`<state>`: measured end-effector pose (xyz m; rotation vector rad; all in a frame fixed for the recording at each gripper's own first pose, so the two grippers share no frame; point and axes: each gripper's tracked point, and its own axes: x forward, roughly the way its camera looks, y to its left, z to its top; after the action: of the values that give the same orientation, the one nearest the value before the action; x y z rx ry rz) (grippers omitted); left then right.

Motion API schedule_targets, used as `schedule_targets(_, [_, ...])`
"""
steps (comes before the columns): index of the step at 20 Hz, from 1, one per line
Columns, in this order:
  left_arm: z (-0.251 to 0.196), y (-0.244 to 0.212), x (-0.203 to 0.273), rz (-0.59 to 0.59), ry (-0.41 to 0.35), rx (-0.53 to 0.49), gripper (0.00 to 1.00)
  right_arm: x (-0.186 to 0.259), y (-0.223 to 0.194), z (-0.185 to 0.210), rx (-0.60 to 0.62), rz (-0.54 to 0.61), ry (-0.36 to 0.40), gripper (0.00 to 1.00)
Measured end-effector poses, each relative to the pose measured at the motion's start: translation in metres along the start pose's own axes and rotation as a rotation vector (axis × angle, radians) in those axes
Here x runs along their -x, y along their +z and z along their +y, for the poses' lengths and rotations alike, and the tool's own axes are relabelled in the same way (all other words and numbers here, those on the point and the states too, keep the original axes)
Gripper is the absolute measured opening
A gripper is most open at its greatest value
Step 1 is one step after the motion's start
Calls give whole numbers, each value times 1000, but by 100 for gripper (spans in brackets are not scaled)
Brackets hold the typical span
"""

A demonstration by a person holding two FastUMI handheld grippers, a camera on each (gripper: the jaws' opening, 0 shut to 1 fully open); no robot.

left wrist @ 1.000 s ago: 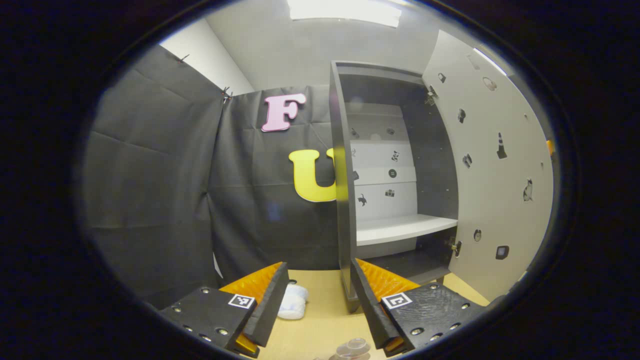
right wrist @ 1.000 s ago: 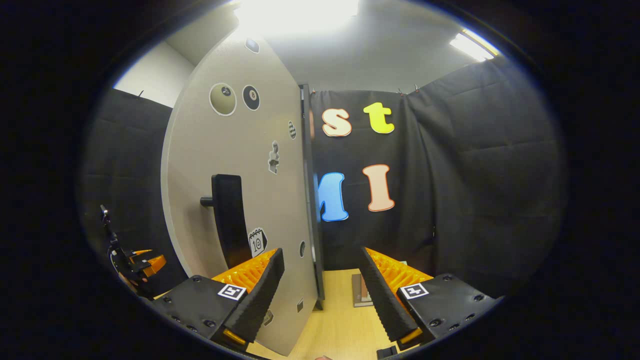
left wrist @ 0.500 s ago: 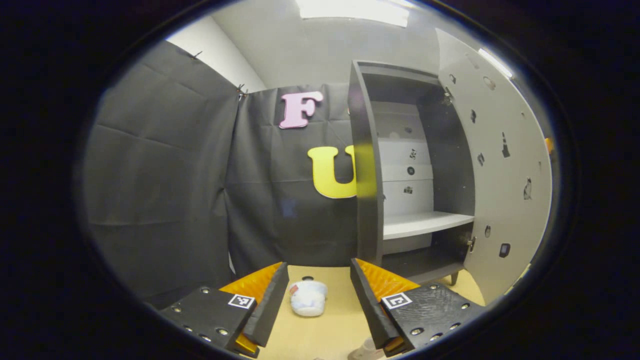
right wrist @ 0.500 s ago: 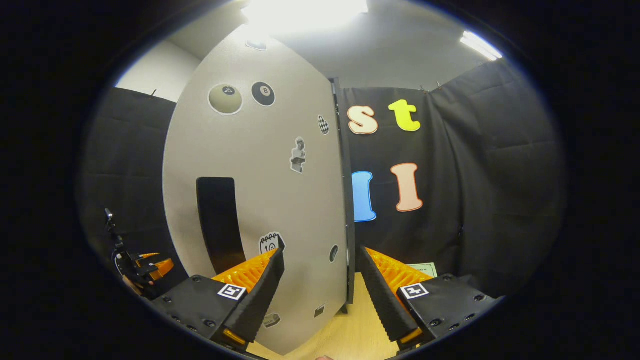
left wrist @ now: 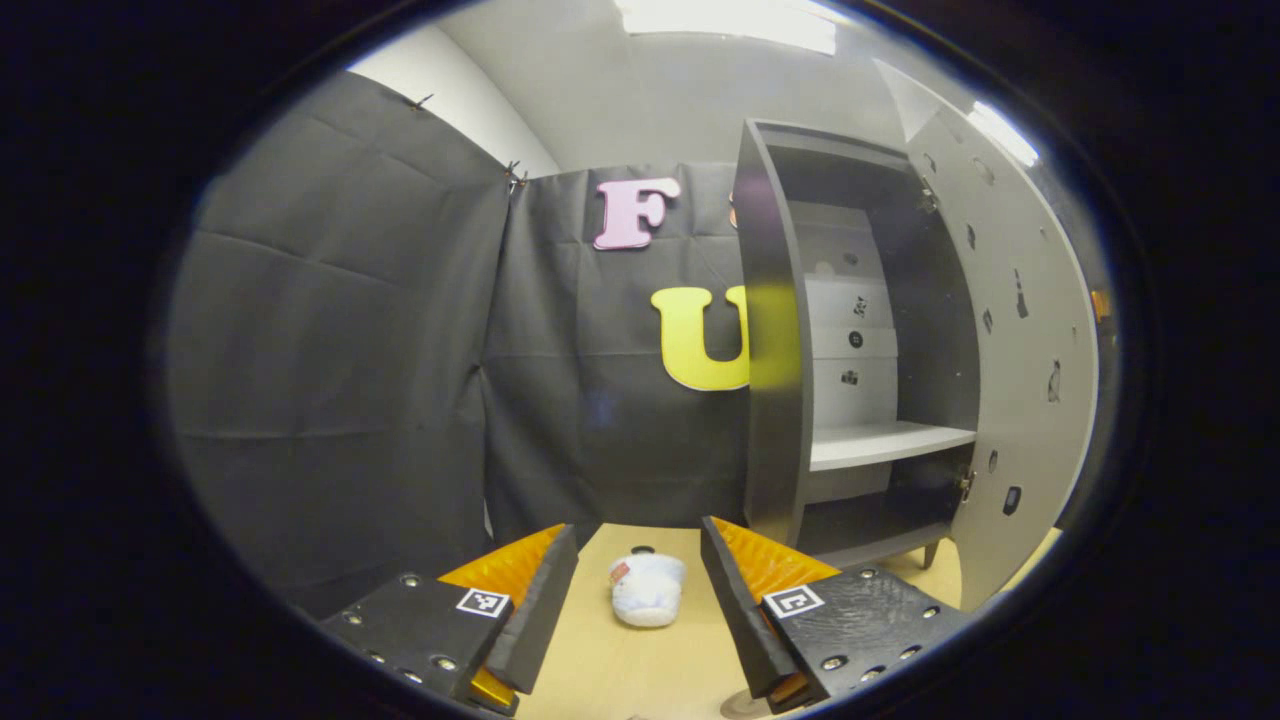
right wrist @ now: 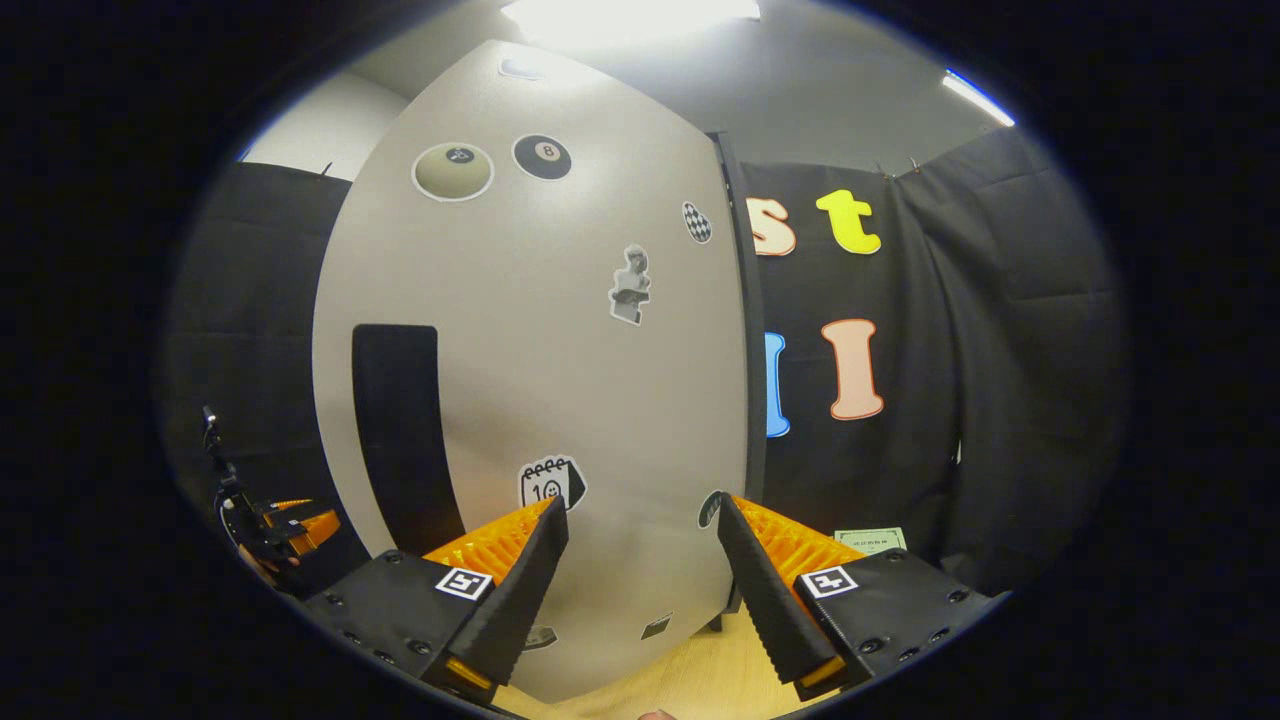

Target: Open the cabinet door with the right hand, grasp the bottle in the cabinet with the left hand and place it on the coaster, then close the cabinet door with the right hand.

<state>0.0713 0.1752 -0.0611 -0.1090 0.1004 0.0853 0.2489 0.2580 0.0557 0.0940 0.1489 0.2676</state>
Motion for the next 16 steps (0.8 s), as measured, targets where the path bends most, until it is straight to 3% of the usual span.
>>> schedule_targets(1, [4,-3,1,4,4,-2,75,-4,-2,3,-5,3,6,96])
schedule_targets(6, [26,-9,4,18,27,1,76,-26,-11,26,-25,13,43,96])
schedule_targets(16, [78,-25,10,50,100,0,75,-81,-27,42,-98,30,39,96])
